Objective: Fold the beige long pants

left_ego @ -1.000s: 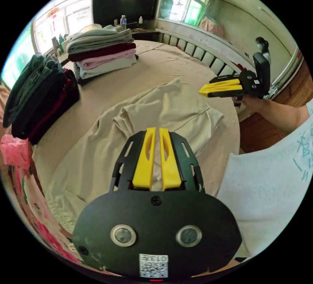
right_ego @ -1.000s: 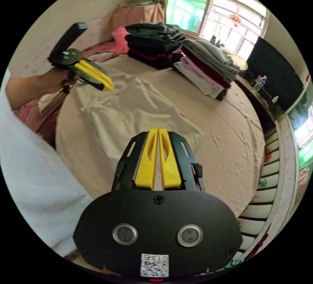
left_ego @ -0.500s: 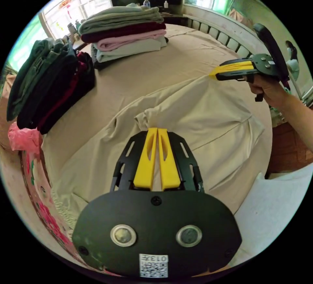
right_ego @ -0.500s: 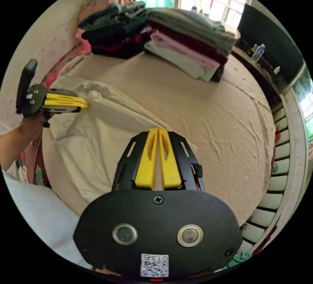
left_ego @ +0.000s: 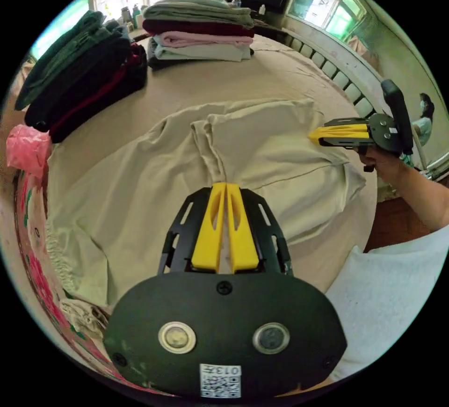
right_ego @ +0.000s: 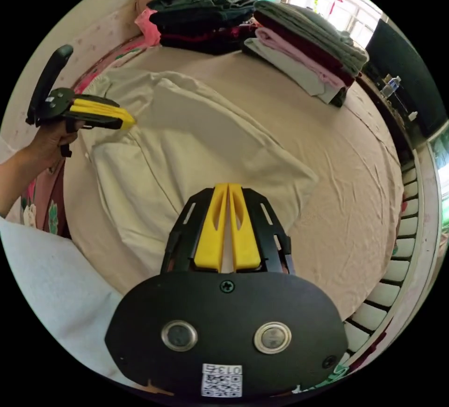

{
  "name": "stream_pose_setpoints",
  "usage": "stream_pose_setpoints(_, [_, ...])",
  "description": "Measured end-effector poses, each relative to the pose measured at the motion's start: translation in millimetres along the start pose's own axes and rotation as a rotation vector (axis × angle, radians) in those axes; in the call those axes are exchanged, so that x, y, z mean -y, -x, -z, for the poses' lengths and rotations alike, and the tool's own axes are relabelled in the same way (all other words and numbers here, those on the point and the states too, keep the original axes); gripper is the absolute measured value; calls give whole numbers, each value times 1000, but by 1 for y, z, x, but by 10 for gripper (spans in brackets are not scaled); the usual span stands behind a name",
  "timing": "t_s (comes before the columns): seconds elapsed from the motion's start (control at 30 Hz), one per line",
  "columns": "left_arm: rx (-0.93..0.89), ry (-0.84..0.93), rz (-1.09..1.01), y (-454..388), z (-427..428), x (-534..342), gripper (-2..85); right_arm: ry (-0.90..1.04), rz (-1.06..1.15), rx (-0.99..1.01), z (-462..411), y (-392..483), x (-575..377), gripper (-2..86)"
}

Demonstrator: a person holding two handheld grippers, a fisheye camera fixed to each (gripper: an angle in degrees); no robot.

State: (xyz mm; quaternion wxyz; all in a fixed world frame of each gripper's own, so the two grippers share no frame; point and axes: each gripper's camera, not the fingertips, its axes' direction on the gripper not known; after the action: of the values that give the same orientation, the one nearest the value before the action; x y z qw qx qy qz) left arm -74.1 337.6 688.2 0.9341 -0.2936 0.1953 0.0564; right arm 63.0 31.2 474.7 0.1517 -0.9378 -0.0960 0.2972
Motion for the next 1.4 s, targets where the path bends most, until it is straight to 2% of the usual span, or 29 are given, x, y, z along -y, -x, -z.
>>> stream_pose_setpoints(0.1, [96,-154,112,22,55,-37,8,-143,-10,3,29,-2,6,7])
stream_pose_setpoints(0.23, [301,-298,455,98,125,-131,76,-196,102,94,42,15,41,22])
stream_pose_setpoints(0.37, [348,-305,656,182,155,-202,131,-260,251,192,43,60,114,76])
stream_pose_setpoints(0.57, [141,-270,576,255,144,-215,114,-205,572,336,22,161,257,91])
stream_pose_setpoints(0.7, [97,-253,525,276,139,-214,123,-104,696,505,5,213,347,104])
stream_pose_setpoints(0.8, [48,-230,496,288,132,-217,127,-33,812,418,-16,249,387,119])
stream_pose_setpoints(1.03, [-42,-213,464,307,120,-225,133,242,904,397,-80,282,436,126])
stream_pose_setpoints(1.2, [-114,-179,470,319,109,-227,122,388,797,553,-99,266,456,94])
stream_pose_setpoints(1.33, [-178,-194,531,326,104,-237,79,299,852,515,-81,262,443,77])
stream_pose_setpoints(1.4, [-164,-207,526,316,112,-238,71,182,920,472,-54,259,423,75])
